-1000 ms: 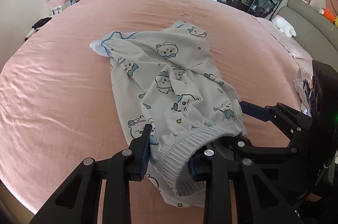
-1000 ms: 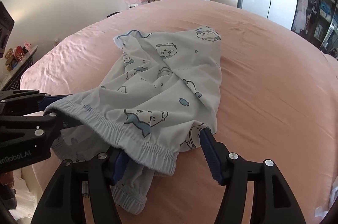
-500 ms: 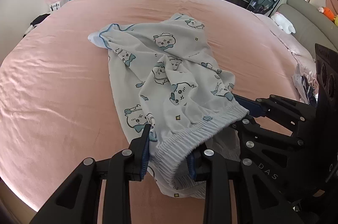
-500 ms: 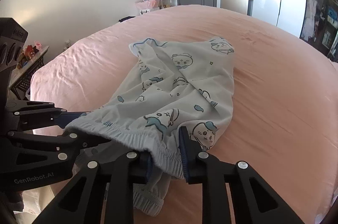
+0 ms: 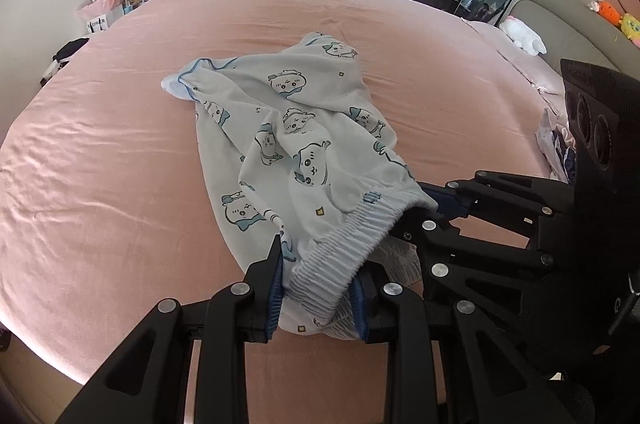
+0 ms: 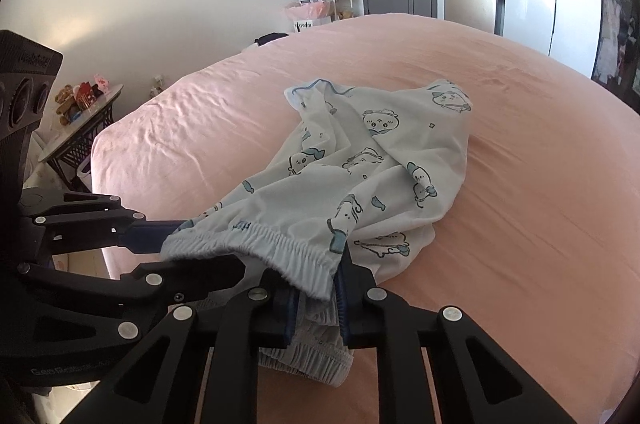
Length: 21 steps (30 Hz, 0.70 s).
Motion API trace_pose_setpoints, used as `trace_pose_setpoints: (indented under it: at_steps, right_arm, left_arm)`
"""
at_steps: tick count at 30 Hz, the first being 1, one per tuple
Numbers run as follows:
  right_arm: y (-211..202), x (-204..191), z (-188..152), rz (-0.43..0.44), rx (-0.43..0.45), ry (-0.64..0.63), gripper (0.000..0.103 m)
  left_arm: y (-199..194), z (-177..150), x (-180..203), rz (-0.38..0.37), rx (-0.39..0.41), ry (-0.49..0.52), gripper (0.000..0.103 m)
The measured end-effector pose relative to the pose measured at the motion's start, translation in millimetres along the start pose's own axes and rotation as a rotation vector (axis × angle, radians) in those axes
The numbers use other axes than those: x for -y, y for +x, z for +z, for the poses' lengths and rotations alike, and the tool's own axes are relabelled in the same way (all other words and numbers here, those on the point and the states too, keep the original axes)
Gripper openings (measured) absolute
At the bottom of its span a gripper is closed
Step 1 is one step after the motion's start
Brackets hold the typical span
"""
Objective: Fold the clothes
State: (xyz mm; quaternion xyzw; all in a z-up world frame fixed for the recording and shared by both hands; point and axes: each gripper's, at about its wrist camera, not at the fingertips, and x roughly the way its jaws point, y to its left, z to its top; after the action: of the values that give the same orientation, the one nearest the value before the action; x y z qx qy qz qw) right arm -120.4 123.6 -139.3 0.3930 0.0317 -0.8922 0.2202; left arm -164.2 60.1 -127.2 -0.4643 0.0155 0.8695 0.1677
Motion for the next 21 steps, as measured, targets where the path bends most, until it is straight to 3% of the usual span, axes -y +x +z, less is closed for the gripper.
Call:
trace_pose_setpoints:
  at_steps: [7, 18, 19, 21]
  right_arm:
    - [3.9, -4.3, -6.3, -0.019, -0.046, -0.021, 0.014]
    - [5.5, 2.1, -7.9, -0.051, -0.065, -0.002, 0.014]
    - [5.9, 2.4, -8.1, -0.054, -0.069, -0.001, 0.015]
    - [8.1, 3.2, -9.0, -0.066, -0.089, 0.006, 0.029]
  left_arm:
    - [10.3, -14.6, -0.7, 0.081, -0.059, 0.028, 0.024]
    - [8.8, -12.9, -13.9, 0.084, -0.079, -0.024, 0.026]
    - [8.4, -12.9, -13.3, 0.087, -0.084, -0.023, 0.026]
    - [7.9, -14.0, -12.1, 0.097, -0.093, -0.02, 0.026]
